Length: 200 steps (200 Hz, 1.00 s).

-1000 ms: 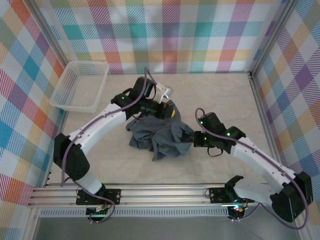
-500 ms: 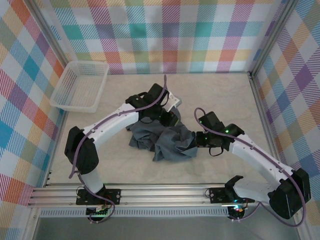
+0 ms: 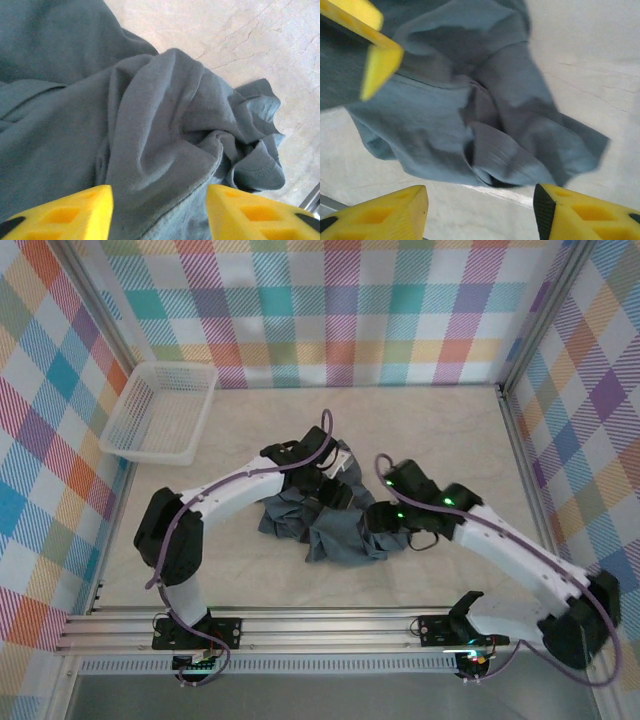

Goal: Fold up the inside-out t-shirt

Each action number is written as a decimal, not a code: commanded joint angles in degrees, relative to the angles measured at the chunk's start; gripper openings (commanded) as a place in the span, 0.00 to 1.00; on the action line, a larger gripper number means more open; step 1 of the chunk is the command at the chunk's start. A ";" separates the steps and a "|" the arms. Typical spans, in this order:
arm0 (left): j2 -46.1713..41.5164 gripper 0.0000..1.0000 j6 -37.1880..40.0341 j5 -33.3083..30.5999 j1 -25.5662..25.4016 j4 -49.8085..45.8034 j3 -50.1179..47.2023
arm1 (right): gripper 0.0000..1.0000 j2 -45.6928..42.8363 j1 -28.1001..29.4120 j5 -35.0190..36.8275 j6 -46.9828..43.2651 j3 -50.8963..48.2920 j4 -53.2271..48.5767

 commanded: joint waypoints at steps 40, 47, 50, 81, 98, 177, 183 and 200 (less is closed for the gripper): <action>4.82 0.00 -1.56 2.32 0.59 -3.63 1.80 | 0.19 11.43 0.03 -6.23 -1.99 -1.46 5.07; 4.42 0.00 -2.40 1.61 1.31 -3.25 1.64 | 0.04 10.01 0.10 -4.22 -1.55 -1.80 4.44; 4.16 0.00 -2.84 1.36 1.75 -2.99 1.60 | 0.01 9.18 0.09 -3.48 -1.41 -1.90 4.14; 1.62 0.00 -6.36 -0.63 8.41 -0.27 3.22 | 0.00 -0.53 0.10 -2.91 -2.54 -5.61 3.56; 0.92 0.00 -6.99 -3.05 11.38 0.02 5.76 | 0.00 -4.41 0.34 -7.11 1.03 -10.05 5.47; -0.16 0.00 -3.43 -0.59 13.06 3.24 4.39 | 0.39 -13.13 5.11 -5.85 8.00 -18.32 10.44; -0.47 0.00 -3.10 -0.65 12.55 3.25 3.91 | 0.44 -11.56 5.11 -4.13 5.95 -15.94 10.42; -0.98 0.00 -2.63 -1.24 11.47 3.12 3.16 | 0.57 -4.56 4.90 -1.21 -0.38 -8.37 11.87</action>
